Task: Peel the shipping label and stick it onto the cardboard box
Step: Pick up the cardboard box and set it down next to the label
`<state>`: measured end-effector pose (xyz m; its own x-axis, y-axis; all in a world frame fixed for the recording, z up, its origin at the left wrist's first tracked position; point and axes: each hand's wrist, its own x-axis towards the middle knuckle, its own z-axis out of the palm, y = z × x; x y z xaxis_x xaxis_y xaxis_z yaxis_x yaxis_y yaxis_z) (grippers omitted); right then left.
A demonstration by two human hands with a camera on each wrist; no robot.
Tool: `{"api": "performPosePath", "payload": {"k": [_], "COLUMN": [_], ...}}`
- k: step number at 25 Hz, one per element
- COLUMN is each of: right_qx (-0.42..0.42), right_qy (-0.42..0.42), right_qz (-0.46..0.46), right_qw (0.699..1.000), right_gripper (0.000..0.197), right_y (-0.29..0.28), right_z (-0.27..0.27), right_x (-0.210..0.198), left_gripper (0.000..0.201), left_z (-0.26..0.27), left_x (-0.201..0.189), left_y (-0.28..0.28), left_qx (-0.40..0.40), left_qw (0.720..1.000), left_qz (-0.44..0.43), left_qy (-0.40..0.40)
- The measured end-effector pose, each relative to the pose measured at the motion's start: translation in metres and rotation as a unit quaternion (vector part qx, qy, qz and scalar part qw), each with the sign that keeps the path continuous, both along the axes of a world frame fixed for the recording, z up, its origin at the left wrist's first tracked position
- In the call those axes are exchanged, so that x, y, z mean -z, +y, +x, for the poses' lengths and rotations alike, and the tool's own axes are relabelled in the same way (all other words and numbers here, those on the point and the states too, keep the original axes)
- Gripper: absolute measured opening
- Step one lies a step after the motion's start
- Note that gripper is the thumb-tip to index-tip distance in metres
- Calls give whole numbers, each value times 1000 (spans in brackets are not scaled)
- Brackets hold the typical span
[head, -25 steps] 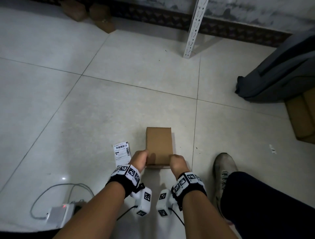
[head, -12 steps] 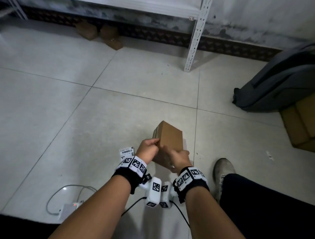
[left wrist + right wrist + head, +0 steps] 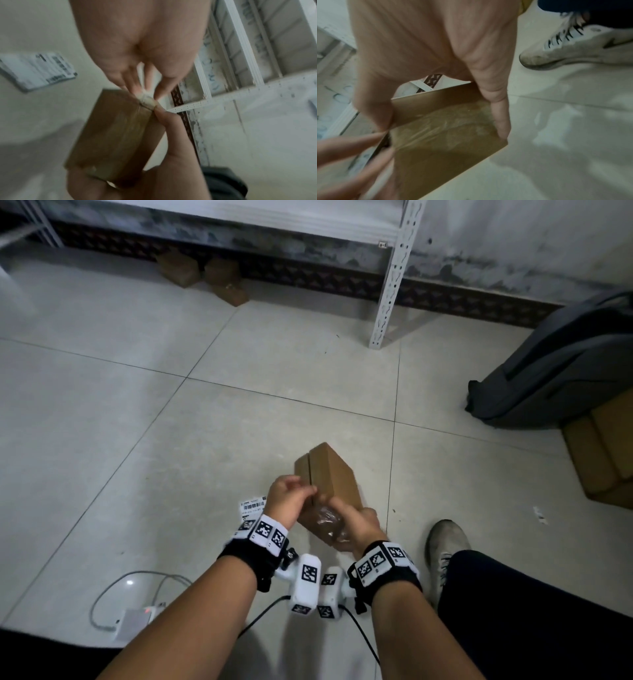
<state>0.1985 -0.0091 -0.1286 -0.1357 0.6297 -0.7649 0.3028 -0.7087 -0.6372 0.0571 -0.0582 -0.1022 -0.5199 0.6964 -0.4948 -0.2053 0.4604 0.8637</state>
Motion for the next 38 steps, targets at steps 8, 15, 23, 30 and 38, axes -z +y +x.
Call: {"api": "performPosePath", "payload": {"k": [8, 15, 23, 30, 38], "right_qx": [-26, -69, -12, 31, 20], "right_qy": [222, 114, 160, 223, 111], "right_qz": [-55, 46, 46, 31, 64], "right_qw": [973, 990, 986, 974, 991], "right_gripper": [57, 71, 82, 40, 75], "right_y": [-6, 0, 3, 5, 10], "right_z": [-9, -12, 0, 1, -4], "right_x": [-19, -10, 5, 31, 75], "left_gripper": [73, 65, 54, 42, 35], "left_z": [-25, -11, -10, -23, -15], "left_x": [-6, 21, 35, 48, 55], "left_y": [-13, -11, -6, -10, -17], "left_qx": [5, 62, 16, 89, 71], "left_qw": [957, 997, 996, 996, 997], "left_qz": [-48, 10, 32, 21, -3], "left_qy": [-285, 52, 83, 13, 36]}}
